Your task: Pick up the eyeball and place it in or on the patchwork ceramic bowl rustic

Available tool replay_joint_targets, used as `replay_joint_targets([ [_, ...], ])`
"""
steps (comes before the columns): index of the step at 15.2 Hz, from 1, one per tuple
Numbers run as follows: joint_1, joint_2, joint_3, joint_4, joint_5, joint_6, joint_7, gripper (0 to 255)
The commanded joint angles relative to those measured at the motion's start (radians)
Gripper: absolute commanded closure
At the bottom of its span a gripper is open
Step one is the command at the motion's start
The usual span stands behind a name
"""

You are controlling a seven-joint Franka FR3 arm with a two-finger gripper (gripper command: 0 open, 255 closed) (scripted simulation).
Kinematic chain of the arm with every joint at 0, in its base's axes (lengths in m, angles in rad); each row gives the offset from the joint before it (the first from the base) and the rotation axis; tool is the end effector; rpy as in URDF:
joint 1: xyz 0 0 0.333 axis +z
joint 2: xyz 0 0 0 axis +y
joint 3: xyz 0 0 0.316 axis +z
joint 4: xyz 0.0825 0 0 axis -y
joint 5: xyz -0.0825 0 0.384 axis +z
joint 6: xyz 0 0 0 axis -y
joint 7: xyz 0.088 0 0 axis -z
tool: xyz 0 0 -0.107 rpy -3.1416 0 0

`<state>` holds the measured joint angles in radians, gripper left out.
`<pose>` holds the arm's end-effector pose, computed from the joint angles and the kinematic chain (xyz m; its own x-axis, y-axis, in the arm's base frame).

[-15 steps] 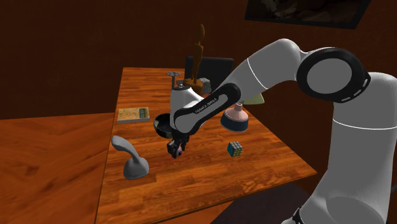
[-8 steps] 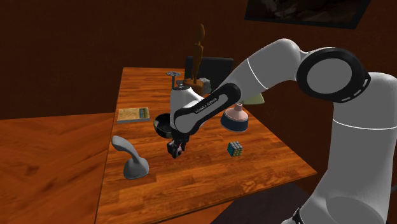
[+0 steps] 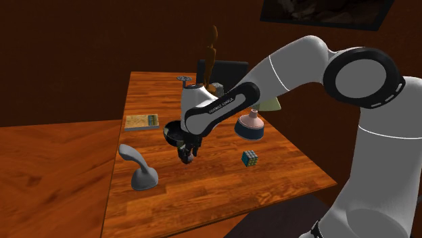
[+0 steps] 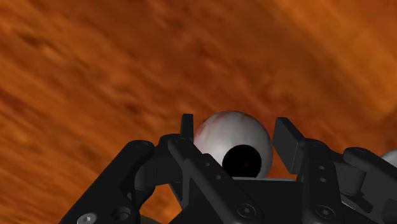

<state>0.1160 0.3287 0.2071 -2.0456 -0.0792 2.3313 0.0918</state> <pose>0.5606 0.1833 0.2796 0.9612 0.2737 -0.0351 0.2736 -0.9618 -0.0078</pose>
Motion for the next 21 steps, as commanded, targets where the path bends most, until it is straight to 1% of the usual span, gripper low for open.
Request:
replay_joint_targets([
  [1, -0.001, -0.020, 0.003, 0.002, 0.006, -0.022, -0.002, 255],
  [11, -0.008, -0.100, 0.012, 0.040, 0.030, -0.138, -0.018, 255],
  [21, -0.012, -0.162, 0.016, 0.100, 0.048, -0.259, -0.029, 255],
])
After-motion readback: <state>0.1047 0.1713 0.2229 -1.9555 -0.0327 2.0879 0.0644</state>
